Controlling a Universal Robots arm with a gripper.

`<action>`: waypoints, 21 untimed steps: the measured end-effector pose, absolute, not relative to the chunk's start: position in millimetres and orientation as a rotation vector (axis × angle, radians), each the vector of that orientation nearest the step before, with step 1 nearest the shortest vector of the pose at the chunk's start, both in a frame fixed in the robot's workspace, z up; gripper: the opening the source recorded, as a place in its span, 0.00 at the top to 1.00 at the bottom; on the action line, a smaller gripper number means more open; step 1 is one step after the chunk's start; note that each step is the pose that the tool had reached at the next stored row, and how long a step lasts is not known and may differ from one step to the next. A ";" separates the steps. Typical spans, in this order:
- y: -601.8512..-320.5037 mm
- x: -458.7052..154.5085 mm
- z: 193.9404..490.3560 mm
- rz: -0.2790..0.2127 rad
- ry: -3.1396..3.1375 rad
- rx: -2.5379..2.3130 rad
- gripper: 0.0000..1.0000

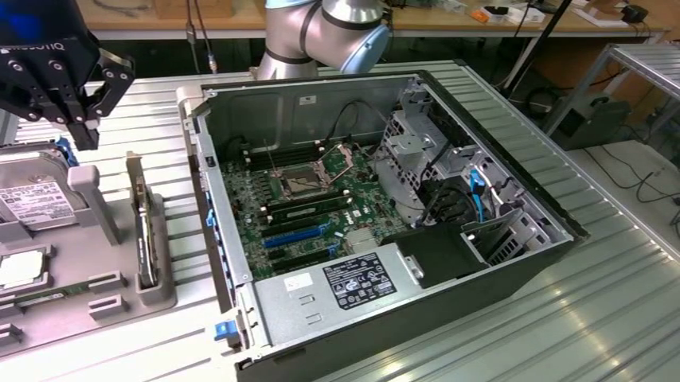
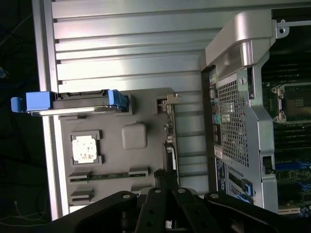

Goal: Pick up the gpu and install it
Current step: 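Pick up the gpu and move the gpu toward the slot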

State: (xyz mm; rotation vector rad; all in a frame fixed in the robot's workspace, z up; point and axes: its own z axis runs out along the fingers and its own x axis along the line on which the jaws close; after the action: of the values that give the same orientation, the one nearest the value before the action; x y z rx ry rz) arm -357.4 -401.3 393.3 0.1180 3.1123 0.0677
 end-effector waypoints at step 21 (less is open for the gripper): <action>-401.3 -377.8 393.3 0.068 3.112 0.118 0.89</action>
State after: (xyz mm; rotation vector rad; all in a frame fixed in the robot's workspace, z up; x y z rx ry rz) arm -377.8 -401.3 393.3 0.1179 3.1123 0.0677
